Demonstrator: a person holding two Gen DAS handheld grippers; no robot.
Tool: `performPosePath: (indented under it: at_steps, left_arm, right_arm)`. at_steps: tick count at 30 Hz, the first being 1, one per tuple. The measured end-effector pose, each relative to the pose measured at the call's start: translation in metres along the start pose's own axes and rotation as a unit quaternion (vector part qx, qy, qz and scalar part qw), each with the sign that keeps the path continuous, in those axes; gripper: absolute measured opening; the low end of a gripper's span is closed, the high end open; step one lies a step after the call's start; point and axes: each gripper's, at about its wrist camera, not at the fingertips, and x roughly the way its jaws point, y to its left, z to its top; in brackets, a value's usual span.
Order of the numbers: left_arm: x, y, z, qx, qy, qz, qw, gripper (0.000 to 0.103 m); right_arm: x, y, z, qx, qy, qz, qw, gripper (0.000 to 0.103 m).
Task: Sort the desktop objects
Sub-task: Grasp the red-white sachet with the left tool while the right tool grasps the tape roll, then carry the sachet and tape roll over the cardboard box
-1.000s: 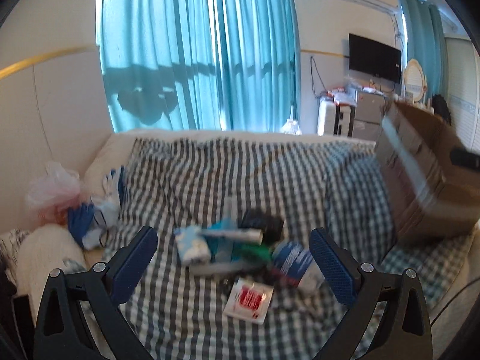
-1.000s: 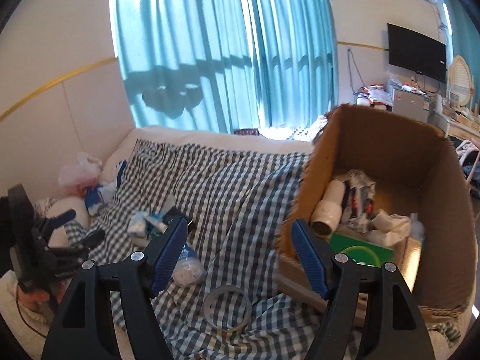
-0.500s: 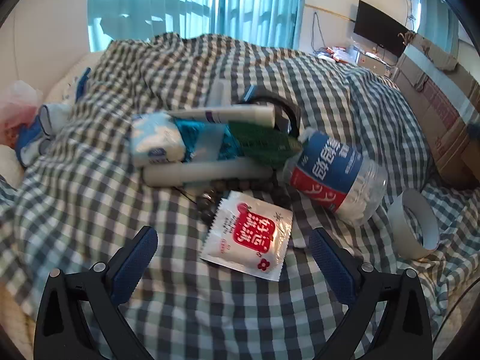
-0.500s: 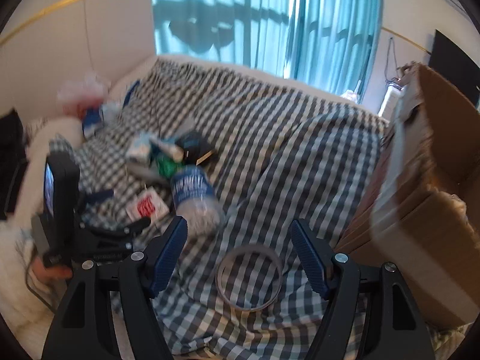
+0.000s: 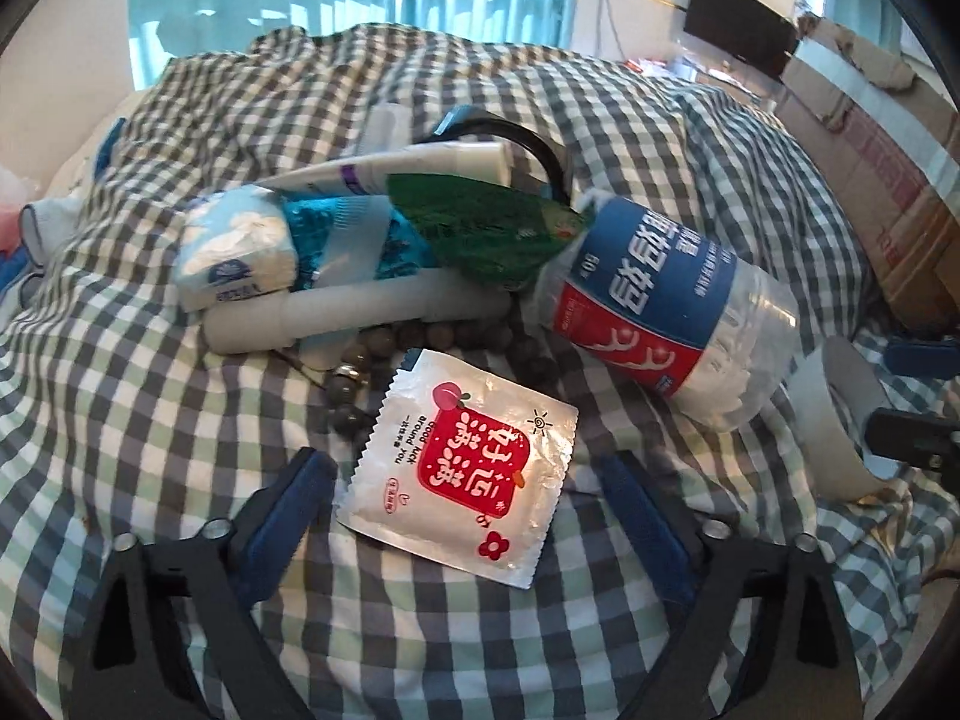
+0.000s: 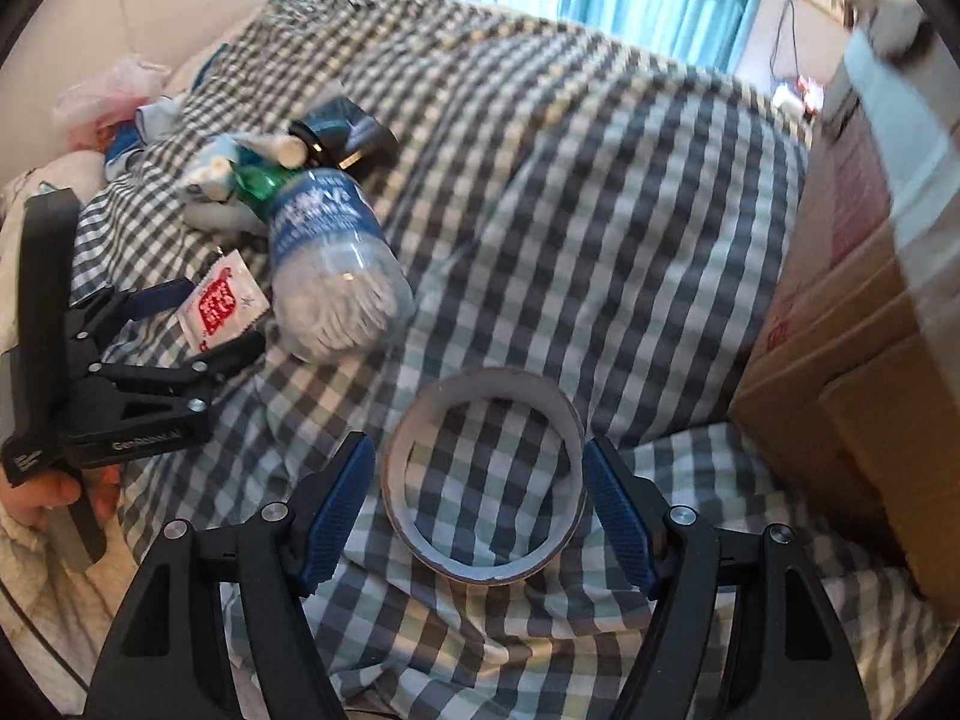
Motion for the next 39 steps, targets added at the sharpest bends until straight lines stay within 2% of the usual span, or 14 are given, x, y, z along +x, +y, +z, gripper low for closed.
performPosePath:
  at_steps: [1,3,4,8,17,19,20,24,31,39]
  left_arm:
    - [0.001,0.001,0.001,-0.001,0.005,-0.007,1.0000,0.081]
    - [0.001,0.002,0.002,-0.007,0.011,-0.014,0.9998,0.073]
    - [0.000,0.003,0.002,-0.010,0.010,-0.017,0.9998,0.068]
    - [-0.003,0.006,0.001,-0.015,0.010,-0.020,0.9996,0.058]
    - [-0.007,0.012,0.001,-0.037,0.004,-0.029,0.9989,0.053]
    - [-0.008,0.012,0.001,-0.039,0.001,-0.029,0.9988,0.053]
    - [-0.010,0.011,0.000,-0.039,0.000,-0.030,0.9988,0.053]
    - [-0.015,0.010,0.000,-0.041,-0.003,-0.034,0.9986,0.053]
    - [-0.037,0.006,0.002,-0.046,-0.024,-0.046,0.9976,0.053]
    - [-0.072,0.003,0.012,-0.051,-0.069,-0.031,0.9958,0.053]
  right_arm:
    - [0.002,0.000,-0.001,-0.001,0.001,-0.002,1.000,0.072]
    - [0.003,0.001,-0.003,-0.011,0.001,-0.009,1.000,0.072]
    - [0.003,0.002,-0.004,-0.016,0.002,-0.011,1.000,0.077]
    - [0.005,-0.001,-0.005,-0.012,0.007,-0.020,1.000,0.080]
    - [0.020,-0.002,-0.007,-0.007,0.030,-0.005,1.000,0.081]
    - [0.020,0.000,-0.008,-0.014,0.026,-0.013,0.999,0.081]
    - [0.020,0.001,-0.008,-0.015,0.022,-0.015,1.000,0.077]
    - [0.019,-0.003,-0.008,-0.007,0.020,-0.012,1.000,0.077]
    - [-0.006,-0.001,0.001,-0.003,-0.023,-0.006,1.000,0.077]
    - [-0.035,0.005,0.007,-0.012,-0.057,0.007,0.998,0.077]
